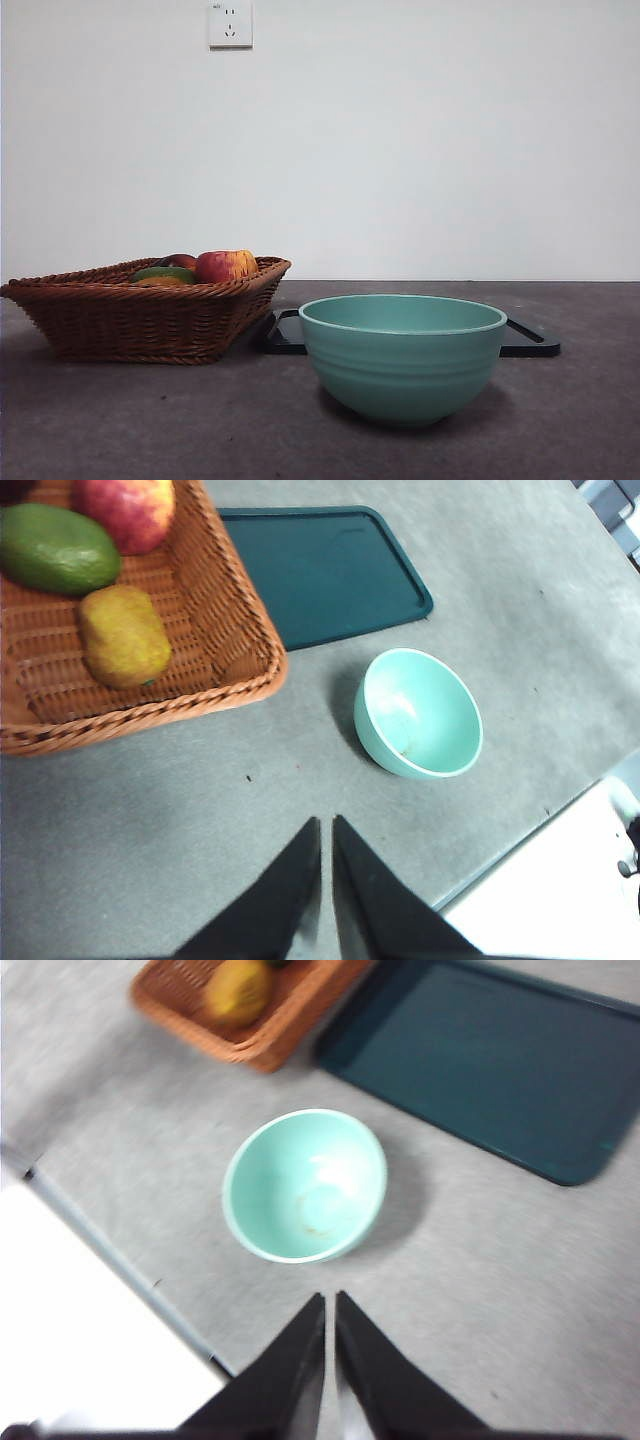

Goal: Pick up the wifruite, put it on the bowl, pick up the plate, put it on desk

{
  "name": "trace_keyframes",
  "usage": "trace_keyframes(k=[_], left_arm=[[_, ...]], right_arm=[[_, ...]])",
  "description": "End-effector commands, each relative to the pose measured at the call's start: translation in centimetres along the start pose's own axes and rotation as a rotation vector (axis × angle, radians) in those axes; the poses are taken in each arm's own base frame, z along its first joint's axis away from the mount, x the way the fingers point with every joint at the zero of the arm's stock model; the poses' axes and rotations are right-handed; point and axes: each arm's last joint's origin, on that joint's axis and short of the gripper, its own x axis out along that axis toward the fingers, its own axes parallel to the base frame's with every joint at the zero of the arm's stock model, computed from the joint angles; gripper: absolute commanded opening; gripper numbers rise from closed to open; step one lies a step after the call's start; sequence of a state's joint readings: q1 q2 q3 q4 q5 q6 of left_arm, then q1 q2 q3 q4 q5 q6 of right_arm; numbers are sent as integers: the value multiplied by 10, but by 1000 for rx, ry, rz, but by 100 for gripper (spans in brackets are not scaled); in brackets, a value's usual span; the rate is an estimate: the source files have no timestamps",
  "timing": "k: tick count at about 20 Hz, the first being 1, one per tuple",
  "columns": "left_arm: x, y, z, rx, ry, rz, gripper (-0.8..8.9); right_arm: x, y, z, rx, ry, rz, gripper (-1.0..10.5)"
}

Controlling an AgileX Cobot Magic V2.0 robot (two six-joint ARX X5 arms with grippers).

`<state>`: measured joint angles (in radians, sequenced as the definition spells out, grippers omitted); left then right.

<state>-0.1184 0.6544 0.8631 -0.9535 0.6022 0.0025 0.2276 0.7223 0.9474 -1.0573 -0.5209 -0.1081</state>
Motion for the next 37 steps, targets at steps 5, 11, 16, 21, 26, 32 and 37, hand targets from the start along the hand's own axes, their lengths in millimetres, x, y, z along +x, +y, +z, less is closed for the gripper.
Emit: trace_keyframes(k=[5,11,16,21,26,32,37], left_arm=[[-3,-2,5,21,-17,-5,355],[-3,-2,6,14,-25,-5,384],[2,0,26,-2,-80,16,384],[20,4,63,-3,-25,118,383],[65,14,94,9,62,183,375],[136,35,103,-20,140,311,375],[190,53,93,-13,234,388,375]], right_arm=[[-2,3,5,-26,-12,14,324],[-2,3,5,-25,-12,14,337],[-2,3,6,-22,-19,14,337],[-2,3,6,-22,-20,13,337],[-2,3,6,-24,-23,13,337],[-2,3,6,-22,-25,13,337],[-2,3,6,-15,-26,13,337]])
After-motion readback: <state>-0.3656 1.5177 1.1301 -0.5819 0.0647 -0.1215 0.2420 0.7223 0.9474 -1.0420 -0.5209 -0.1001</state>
